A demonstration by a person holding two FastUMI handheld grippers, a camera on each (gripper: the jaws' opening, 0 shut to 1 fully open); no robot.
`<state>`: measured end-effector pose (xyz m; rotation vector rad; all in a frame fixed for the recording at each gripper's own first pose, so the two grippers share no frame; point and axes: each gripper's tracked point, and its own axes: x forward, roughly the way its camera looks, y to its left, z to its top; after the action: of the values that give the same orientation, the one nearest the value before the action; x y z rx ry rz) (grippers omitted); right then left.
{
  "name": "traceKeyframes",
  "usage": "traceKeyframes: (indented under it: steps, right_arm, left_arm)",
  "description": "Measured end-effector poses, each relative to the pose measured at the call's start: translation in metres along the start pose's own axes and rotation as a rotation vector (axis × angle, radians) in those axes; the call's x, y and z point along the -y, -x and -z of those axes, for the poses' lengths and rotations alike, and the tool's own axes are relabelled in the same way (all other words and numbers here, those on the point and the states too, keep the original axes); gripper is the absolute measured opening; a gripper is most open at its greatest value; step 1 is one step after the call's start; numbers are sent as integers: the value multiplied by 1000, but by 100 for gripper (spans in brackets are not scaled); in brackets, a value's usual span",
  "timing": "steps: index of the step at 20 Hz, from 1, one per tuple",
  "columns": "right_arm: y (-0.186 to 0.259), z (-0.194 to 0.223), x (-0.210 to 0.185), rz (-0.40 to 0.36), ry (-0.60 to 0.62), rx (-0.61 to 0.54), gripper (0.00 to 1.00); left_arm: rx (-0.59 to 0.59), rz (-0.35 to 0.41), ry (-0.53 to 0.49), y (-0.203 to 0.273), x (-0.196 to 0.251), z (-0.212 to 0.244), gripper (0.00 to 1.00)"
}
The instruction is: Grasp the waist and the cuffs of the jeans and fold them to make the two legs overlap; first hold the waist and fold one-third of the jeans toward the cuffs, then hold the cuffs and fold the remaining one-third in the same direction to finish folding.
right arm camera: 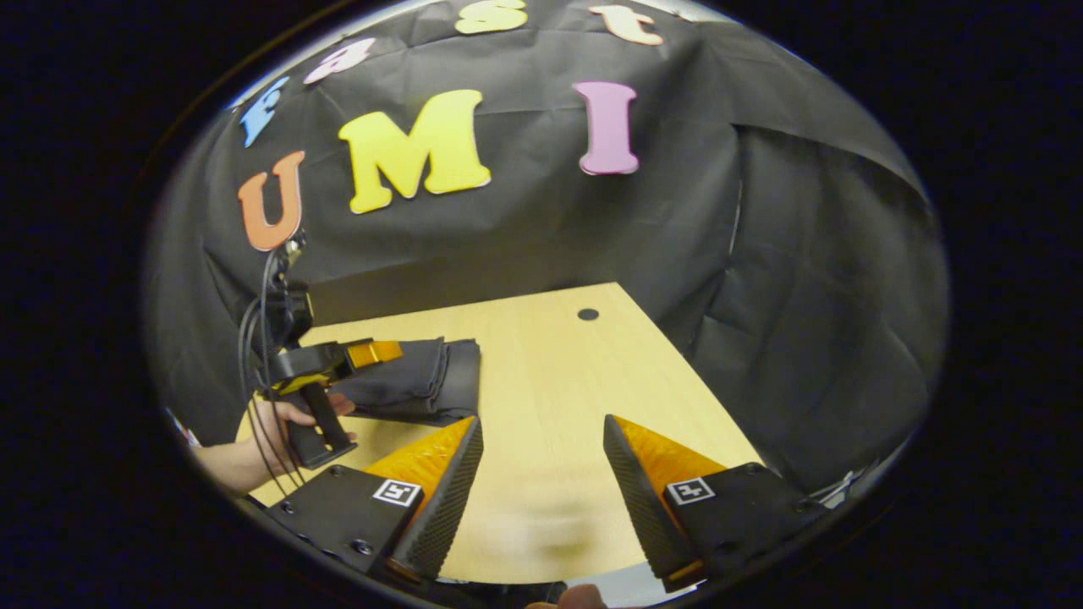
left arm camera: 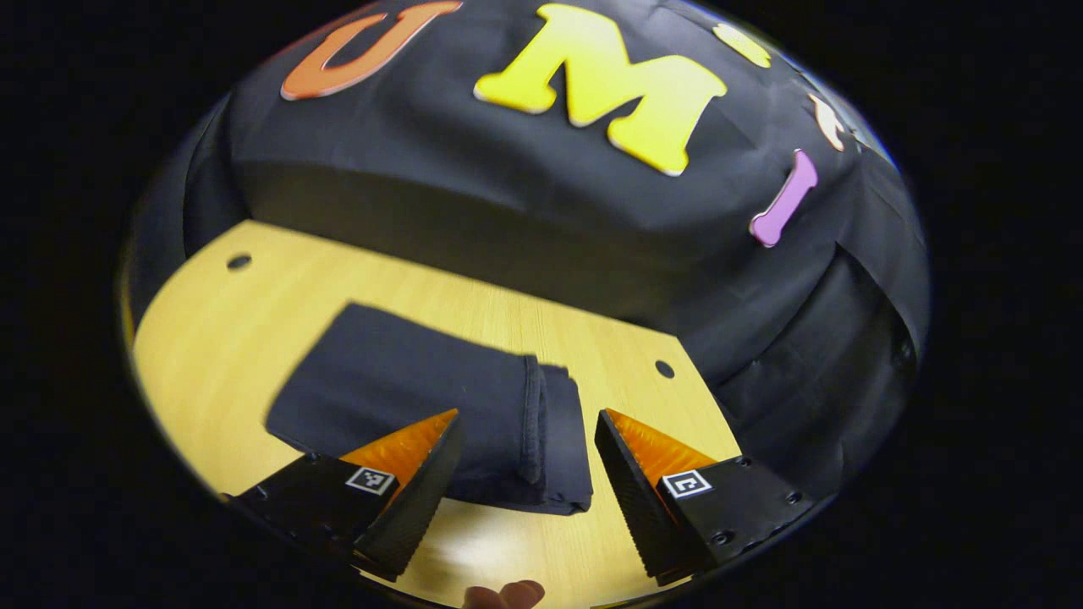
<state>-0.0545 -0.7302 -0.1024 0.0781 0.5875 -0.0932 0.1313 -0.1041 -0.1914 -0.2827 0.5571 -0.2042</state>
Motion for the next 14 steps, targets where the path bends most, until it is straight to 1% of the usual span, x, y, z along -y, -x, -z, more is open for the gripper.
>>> traceKeyframes:
  steps: [2,3,4,6,7,8,9,11,13,14]
  right_arm:
    - [-5,-24,-20,13,120,64,88]
    - [-6,-38,-34,10,179,109,90]
    - [-4,-53,-51,-4,222,158,88]
    - [2,-79,-94,-77,255,239,89]
    - [7,-91,-113,-110,249,275,90]
    - [12,-101,-123,-135,233,312,90]
    - [20,-113,-134,-157,209,349,90]
    - [31,-136,-148,-194,142,417,89]
    - [36,-151,-155,-223,85,475,89]
    - [36,-152,-154,-222,57,488,89]
  left_arm:
    - [121,-27,-96,44,-4,-51,99]
    - [179,-45,-143,65,-8,-73,99]
    - [234,-61,-183,88,-8,-91,98]
    - [321,-97,-245,124,-10,-119,98]
    - [360,-121,-268,142,-10,-131,98]
    - [396,-139,-281,159,-9,-143,98]
    - [425,-153,-281,182,-7,-153,98]
    - [467,-172,-268,211,-11,-164,98]
    - [482,-199,-264,224,-20,-163,98]
    - [483,-207,-255,225,-20,-161,98]
